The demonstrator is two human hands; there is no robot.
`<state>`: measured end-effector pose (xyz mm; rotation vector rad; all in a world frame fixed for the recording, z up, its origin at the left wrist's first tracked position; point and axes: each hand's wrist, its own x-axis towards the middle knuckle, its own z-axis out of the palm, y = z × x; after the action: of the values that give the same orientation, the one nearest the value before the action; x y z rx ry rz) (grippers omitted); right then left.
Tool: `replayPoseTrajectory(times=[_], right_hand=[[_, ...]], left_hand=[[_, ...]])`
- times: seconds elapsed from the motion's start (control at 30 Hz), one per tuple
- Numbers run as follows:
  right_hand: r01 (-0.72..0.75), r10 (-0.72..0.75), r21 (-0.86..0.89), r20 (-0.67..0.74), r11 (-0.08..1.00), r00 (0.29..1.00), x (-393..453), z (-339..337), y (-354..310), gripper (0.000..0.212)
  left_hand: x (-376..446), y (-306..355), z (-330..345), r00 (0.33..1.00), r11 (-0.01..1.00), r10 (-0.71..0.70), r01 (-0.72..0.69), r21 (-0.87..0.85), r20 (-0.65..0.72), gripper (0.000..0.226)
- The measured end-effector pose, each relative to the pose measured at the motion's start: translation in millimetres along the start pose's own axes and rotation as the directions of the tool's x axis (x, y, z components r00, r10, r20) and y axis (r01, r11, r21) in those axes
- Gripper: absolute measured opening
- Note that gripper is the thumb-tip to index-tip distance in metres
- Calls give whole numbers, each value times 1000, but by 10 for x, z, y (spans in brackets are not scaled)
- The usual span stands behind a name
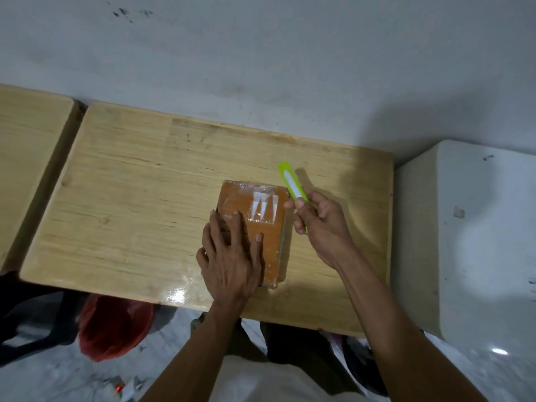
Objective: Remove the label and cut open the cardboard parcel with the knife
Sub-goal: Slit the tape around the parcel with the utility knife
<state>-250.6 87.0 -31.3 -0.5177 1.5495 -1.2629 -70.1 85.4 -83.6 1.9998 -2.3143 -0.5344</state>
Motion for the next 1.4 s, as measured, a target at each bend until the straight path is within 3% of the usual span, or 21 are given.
replayPoseTrajectory(times=[0.17,0.27,0.47,0.6,0.7,0.9,1.27,1.4], right_hand=[[14,-12,-104,16,995,1000,19,-58,-2,15],[108,-106,-267,21,958,994,52,-83,25,13],[307,-266,-588,157,748,951,144,-124,-35,20],[386,-179,-701,352,599,918,363,-64,-153,33],[460,-132,-738,459,493,878,524,61,-261,38],[510,-38,-790,530,341,847,756,244,-450,39],[542,-11,-793,562,277,827,846,257,-411,36],[566,-7,-797,578,209,816,847,288,-429,38]], left_hand=[[5,-1,8,1000,1000,-5,5,-1,2,69],[1,7,17,1000,1000,-15,15,-12,-2,68],[-2,0,6,1000,1000,-14,14,-15,12,69],[-1,9,13,1000,1000,-19,19,-1,2,68],[7,10,22,1000,1000,-21,21,6,-15,68],[2,14,18,999,1000,-22,22,10,-23,68],[7,22,24,999,1000,-19,19,12,-27,69],[17,30,12,999,999,-26,26,21,-20,68]])
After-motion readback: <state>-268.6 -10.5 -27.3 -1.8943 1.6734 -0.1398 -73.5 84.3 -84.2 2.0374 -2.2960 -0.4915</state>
